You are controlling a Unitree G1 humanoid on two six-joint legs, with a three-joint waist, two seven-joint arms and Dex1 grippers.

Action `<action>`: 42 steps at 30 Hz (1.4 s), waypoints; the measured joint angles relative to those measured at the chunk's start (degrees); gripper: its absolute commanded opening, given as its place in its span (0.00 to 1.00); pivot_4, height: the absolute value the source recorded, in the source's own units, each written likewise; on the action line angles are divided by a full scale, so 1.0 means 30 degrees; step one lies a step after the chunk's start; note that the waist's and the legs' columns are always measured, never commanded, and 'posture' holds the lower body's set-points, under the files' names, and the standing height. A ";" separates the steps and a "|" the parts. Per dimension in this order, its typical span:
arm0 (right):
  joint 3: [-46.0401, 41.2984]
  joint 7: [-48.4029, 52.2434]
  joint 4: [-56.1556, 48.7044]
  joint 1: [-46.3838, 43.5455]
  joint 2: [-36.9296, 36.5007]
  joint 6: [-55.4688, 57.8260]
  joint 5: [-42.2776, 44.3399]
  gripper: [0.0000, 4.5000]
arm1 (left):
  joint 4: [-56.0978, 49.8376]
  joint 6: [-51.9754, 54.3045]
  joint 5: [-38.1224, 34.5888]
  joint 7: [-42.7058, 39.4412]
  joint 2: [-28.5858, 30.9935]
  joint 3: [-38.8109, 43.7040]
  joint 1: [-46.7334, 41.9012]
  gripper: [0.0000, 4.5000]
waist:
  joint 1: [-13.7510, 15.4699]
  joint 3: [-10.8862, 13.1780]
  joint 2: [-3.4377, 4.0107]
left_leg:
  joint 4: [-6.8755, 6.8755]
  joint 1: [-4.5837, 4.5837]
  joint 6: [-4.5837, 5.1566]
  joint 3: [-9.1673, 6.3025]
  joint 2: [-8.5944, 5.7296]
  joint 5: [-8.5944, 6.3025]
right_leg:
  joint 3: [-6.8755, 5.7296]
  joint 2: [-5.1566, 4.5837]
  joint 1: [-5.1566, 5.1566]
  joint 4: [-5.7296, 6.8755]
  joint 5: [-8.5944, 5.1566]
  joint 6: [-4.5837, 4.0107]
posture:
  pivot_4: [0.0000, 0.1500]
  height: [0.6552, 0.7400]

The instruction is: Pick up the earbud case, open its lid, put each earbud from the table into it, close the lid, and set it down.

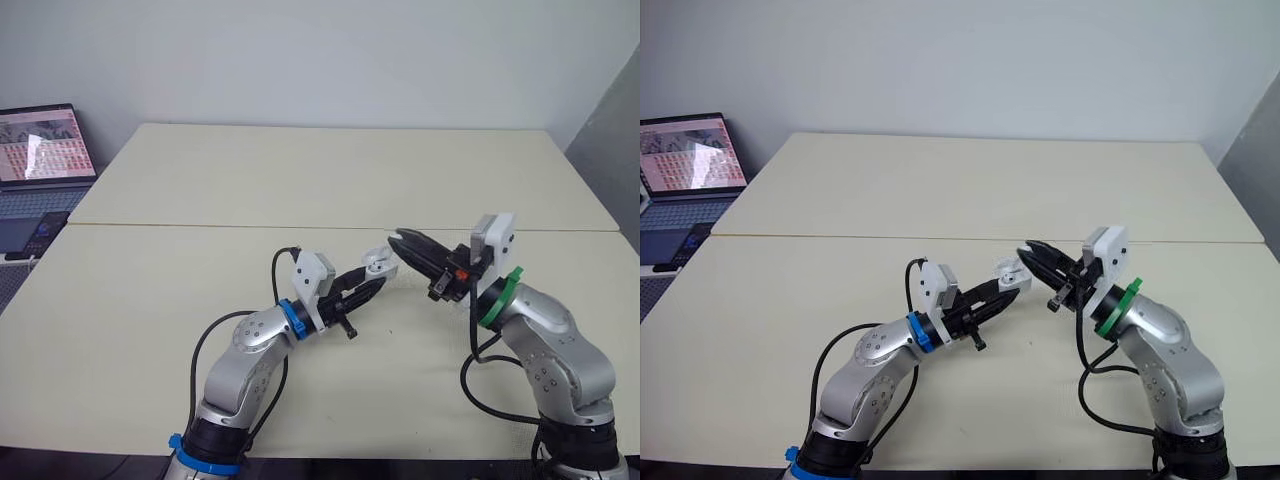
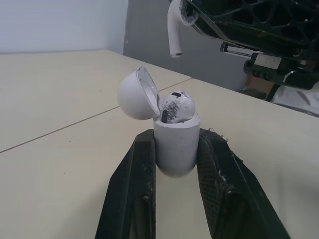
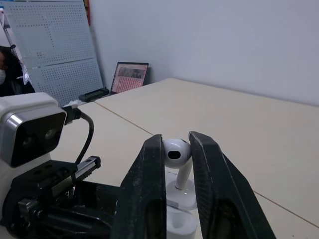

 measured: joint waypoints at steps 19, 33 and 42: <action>0.1648 0.0860 0.1706 0.0811 -0.1572 -0.2688 -0.2061 0.30 | -0.0007 0.0107 -0.0336 -0.0170 0.0075 0.0081 0.0287 0.17 | 0.0010 0.0000 0.0000 | 0.0000 -0.0002 -0.0002 -0.0005 0.0001 0.0000 | 0.0012 -0.0001 0.0004 -0.0006 0.0000 0.0000 | 1.00 1.00; -0.2543 0.0251 0.1289 -0.0494 -0.2900 0.3389 0.6540 1.00 | 0.0037 0.0012 -0.0526 -0.1556 0.1327 0.0106 0.0249 0.17 | 0.0017 0.0002 0.0000 | -0.0006 -0.0008 0.0002 -0.0014 0.0001 -0.0001 | 0.0025 -0.0001 0.0009 -0.0012 0.0000 -0.0001 | 1.00 1.00; -0.3224 0.2317 0.4923 -0.1115 -0.6264 0.6738 0.8229 0.37 | 0.1955 -0.0265 -0.1992 -0.6470 0.2727 0.0064 -0.1620 0.17 | 0.0041 0.0003 0.0000 | -0.0006 -0.0008 0.0008 0.0026 -0.0005 -0.0003 | -0.0015 0.0003 0.0006 -0.0023 -0.0001 -0.0001 | 1.00 1.00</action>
